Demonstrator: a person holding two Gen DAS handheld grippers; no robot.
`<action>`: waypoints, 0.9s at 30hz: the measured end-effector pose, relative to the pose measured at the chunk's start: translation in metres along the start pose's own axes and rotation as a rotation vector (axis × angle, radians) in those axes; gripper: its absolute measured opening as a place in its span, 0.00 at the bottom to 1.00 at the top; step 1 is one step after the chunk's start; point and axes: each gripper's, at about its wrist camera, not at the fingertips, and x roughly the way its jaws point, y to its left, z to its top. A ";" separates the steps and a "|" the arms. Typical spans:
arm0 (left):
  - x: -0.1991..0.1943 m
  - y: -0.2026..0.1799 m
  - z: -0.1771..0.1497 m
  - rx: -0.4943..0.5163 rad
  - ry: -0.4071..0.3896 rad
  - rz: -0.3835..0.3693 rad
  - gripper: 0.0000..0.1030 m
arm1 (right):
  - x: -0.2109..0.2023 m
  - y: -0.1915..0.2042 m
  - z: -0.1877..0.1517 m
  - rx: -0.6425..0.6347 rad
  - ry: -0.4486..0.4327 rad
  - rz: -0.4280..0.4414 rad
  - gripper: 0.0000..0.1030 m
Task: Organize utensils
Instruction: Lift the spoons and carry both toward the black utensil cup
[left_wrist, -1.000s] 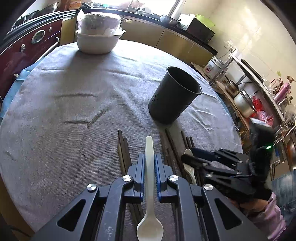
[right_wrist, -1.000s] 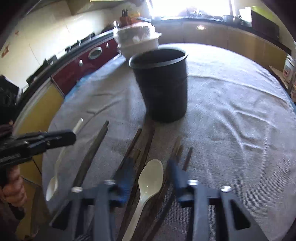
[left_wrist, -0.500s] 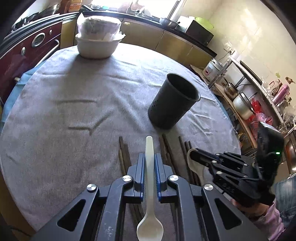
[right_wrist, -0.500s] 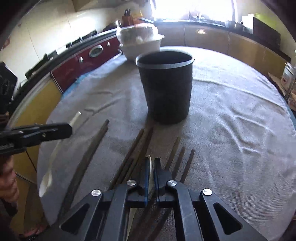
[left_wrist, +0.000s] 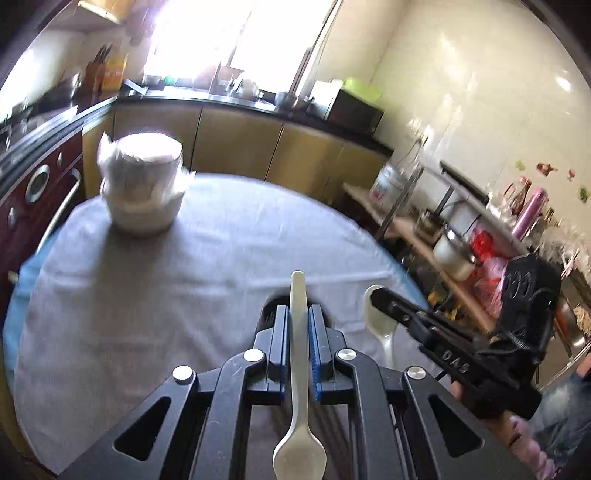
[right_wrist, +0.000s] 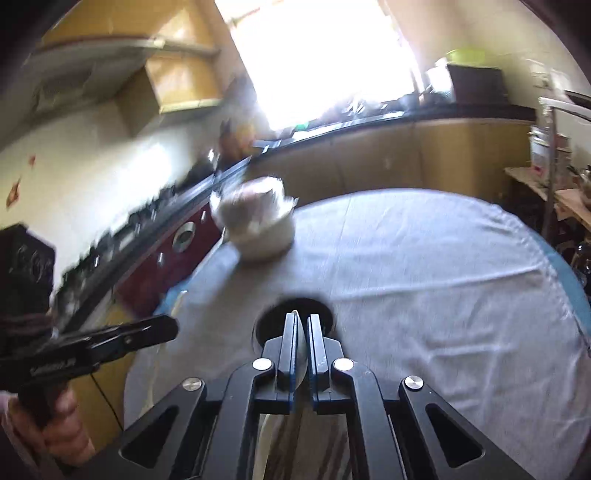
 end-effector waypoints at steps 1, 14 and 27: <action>0.002 -0.002 0.008 0.000 -0.014 -0.012 0.10 | 0.003 0.001 0.007 0.005 -0.018 0.002 0.05; 0.041 0.009 0.041 -0.072 -0.079 -0.031 0.10 | 0.029 -0.024 0.032 0.154 -0.086 0.067 0.05; 0.094 0.032 0.035 -0.121 -0.194 -0.030 0.10 | 0.051 -0.013 0.041 0.005 -0.393 -0.176 0.05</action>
